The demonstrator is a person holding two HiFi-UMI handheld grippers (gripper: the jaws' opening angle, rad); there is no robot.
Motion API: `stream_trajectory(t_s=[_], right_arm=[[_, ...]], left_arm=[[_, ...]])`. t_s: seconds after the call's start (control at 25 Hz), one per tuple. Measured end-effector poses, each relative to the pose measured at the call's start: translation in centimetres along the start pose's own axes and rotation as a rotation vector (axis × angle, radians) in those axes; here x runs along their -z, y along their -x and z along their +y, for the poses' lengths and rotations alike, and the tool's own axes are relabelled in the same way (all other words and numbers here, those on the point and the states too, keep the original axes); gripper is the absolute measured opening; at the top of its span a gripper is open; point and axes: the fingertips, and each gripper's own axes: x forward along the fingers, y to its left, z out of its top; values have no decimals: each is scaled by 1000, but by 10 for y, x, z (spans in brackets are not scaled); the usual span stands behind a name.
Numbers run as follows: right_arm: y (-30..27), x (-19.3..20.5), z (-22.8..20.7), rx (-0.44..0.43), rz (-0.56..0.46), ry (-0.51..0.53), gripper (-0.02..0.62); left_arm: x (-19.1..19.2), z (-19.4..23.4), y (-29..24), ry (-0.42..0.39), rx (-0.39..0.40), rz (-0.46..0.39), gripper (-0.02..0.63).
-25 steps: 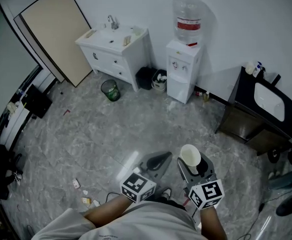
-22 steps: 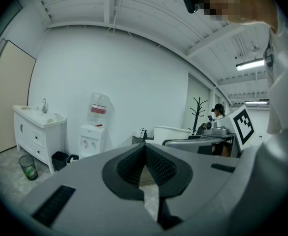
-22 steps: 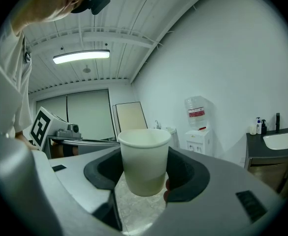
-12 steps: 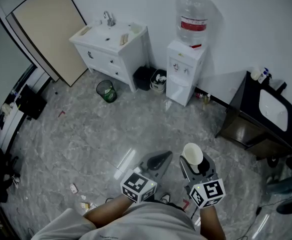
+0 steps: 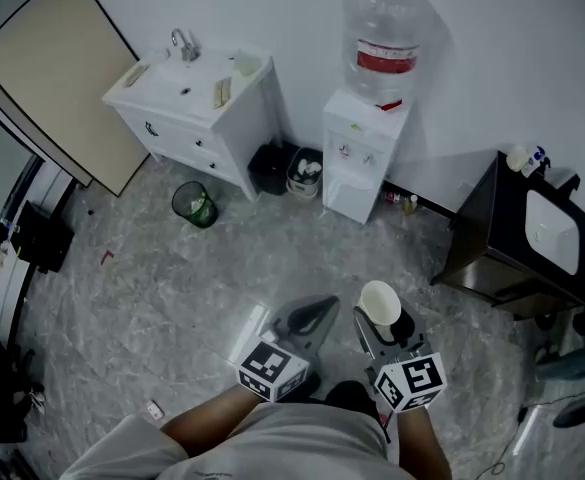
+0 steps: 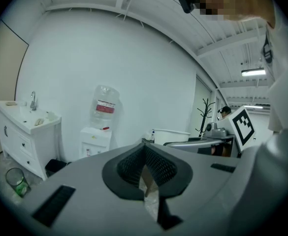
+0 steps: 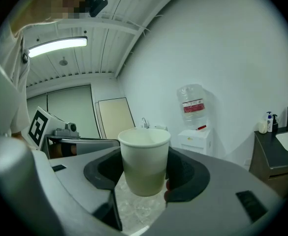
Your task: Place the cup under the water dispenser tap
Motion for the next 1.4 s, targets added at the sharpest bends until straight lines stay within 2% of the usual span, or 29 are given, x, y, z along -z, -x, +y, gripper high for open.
stream_trajectory(t_s=[0.44,0.88,1.0,1.24,1.4], right_arm=[[-113,-31,-68,7,1,1,255],[-258,-80,-187,-83,-1,8,255],[-288,-87,-214,-126,4,36,255],[-342,-68,-254,-134,29,54,255],[-377,-29,-278,-103,54,51,255]], left_arm=[[-34,96,-84,15,13,-21,3],[-90,204,-229,-29,-24,-60,3],[-99,224,-265,-2,-43,-64,3],[-100,264,-316,38,-55,-78,3],[-83,294,-340,62,-60,-75,3]])
